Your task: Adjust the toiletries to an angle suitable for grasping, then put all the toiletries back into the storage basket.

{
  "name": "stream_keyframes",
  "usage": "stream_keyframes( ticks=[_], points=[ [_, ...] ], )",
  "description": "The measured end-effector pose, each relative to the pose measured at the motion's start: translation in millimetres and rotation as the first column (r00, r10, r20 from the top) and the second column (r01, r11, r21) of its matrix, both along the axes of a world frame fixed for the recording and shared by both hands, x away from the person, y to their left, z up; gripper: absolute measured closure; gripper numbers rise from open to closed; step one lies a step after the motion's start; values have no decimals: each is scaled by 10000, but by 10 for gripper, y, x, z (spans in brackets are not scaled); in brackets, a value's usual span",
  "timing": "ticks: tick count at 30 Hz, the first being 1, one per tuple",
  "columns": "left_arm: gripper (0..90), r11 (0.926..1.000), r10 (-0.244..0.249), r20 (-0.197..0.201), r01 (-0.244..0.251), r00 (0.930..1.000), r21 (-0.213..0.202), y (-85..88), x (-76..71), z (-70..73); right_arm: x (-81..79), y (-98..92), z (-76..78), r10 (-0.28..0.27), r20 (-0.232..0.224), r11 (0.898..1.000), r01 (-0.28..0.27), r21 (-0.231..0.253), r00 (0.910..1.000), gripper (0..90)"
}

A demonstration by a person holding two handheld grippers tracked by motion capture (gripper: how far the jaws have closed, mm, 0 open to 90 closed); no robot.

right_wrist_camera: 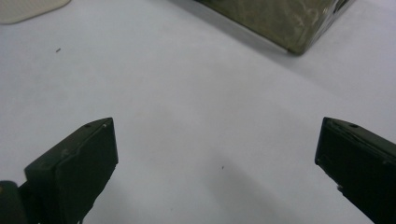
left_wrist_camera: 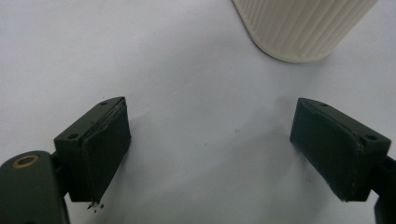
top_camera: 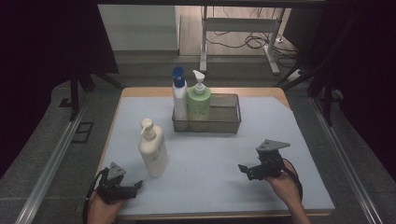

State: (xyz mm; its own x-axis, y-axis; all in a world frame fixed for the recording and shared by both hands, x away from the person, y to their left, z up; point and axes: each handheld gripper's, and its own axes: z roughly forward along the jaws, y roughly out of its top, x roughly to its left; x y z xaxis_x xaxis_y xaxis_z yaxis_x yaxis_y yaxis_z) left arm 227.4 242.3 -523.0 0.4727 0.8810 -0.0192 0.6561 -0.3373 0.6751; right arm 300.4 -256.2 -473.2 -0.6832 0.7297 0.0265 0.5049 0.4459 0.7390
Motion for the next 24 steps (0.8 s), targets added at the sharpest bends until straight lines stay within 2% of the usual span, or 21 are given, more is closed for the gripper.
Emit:
stream_keyframes(
  ticks=[3, 6, 9, 12, 15, 18, 21, 24],
  points=[
    [122, 10000, 1, -4, -1, 10000, 3, 0, 0, 0, -21, -28, -104, -15, -109, 9997, 17, 242, 9999, 9],
    [122, 10000, 3, 7, -3, 10000, 5, 0, 0, 0, -29, -36, -203, 9, -218, 10000, -10, -42, 9998, 9],
    [122, 10000, 8, 0, -8, 10000, 3, -1, 0, 1, -33, -62, -296, -43, -367, 10000, 46, 80, 9993, 9],
    [122, 10000, -8, -7, 8, 10000, 3, 2, 2, 1, -34, -96, -390, -125, -460, 9997, 116, -208, 9989, 6],
    [122, 10000, -22, -12, 22, 10000, 24, 2, 4, 2, -24, -125, -470, -243, -642, 9993, 224, -300, 9976, 0],
    [122, 10000, -25, -21, 25, 10000, 16, 3, 5, 3, -28, -124, -476, -225, -568, 9993, 208, -308, 9981, 0],
    [124, 10000, -28, -13, 28, 10000, 33, 1, 4, 5, -48, -91, -486, -211, -412, 9979, 185, -626, 9989, 0],
    [128, 10000, -33, -10, 33, 10000, 35, 0, 5, 9, -50, -90, -489, -219, -393, 9979, 194, -620, 9990, 0]
  ],
)
